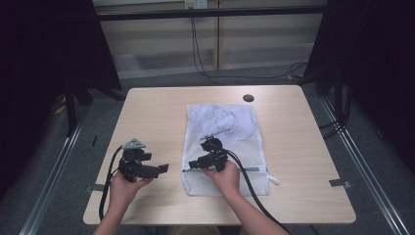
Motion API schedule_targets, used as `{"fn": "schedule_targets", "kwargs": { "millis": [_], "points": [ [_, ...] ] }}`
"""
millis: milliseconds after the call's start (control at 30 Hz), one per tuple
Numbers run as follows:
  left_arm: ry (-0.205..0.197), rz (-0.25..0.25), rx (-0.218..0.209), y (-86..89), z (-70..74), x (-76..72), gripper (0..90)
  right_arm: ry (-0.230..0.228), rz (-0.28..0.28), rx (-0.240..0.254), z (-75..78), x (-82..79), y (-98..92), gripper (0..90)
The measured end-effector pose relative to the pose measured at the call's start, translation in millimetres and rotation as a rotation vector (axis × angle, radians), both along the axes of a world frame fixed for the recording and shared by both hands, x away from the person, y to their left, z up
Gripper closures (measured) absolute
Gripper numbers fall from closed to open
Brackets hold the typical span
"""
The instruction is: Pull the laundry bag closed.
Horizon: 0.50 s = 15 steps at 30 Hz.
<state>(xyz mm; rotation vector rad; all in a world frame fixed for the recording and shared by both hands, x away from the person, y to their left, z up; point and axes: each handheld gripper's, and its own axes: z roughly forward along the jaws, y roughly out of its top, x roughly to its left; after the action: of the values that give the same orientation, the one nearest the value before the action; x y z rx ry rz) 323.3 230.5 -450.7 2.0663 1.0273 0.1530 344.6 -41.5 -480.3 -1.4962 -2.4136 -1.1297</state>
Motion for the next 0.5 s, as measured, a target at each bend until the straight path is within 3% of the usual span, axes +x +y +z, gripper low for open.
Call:
{"fn": "schedule_targets", "kwargs": {
  "millis": [500],
  "points": [
    [0.007,-0.003,0.013,-0.7,-1.4,0.7,10.4,0.026,0.046,0.012,-1.4,-3.7,17.6,63.7]
  ]
}}
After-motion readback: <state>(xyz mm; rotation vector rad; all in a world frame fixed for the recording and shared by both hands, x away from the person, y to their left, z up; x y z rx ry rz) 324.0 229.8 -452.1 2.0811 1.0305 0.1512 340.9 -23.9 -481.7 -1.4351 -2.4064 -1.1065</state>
